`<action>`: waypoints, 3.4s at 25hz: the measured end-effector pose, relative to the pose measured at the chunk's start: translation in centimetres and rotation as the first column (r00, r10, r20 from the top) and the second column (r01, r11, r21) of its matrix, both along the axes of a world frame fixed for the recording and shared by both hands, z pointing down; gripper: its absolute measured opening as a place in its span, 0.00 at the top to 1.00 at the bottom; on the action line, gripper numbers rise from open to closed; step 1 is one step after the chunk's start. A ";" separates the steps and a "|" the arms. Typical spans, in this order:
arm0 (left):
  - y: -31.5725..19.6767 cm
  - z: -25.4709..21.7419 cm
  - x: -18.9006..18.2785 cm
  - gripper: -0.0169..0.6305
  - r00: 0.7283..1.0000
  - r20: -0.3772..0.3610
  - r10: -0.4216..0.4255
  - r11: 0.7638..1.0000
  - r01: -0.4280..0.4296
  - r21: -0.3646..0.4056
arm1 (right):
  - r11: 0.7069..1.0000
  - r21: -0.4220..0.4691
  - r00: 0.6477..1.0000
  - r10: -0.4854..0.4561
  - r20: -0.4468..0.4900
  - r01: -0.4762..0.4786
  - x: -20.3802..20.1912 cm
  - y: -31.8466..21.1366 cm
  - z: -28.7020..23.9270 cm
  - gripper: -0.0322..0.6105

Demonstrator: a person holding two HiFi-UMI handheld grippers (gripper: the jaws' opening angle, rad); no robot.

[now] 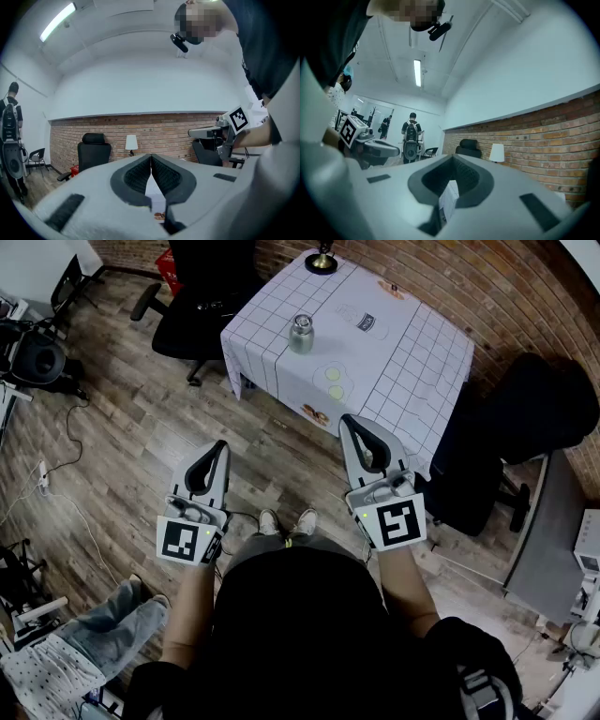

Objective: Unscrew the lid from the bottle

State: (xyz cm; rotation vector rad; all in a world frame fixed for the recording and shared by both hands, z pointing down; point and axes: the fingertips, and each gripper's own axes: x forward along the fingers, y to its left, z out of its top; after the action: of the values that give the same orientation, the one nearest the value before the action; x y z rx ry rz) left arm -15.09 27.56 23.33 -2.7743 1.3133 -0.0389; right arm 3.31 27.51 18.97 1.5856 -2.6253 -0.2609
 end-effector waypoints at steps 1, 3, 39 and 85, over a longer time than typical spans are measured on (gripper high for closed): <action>-0.1 -0.1 0.2 0.94 1.000 0.001 0.001 1.000 -0.001 -0.001 | 1.000 -0.002 1.000 0.001 0.002 -0.001 0.1 -0.1 0.1 0.93; -0.2 -0.2 0.5 0.94 1.000 0.003 0.003 1.000 -0.003 -0.003 | 1.000 -0.007 1.000 0.000 0.014 0.000 0.3 -0.1 0.2 0.93; -23.1 5.9 4.8 0.94 0.973 -0.098 0.207 0.963 -0.220 -0.158 | 0.973 -0.199 0.992 0.107 -0.070 -0.119 0.5 -20.0 6.2 0.93; -32.6 22.2 16.1 0.62 0.941 -0.066 0.333 0.888 -0.336 -0.313 | 0.948 -0.317 0.996 -0.051 -0.071 0.026 1.4 -30.4 18.2 0.81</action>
State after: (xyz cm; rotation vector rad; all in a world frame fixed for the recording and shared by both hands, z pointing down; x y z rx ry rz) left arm 1.01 -5.01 45.51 -3.2406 0.8733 -0.2395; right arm 4.69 -2.90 37.16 1.3903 -2.4854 0.0922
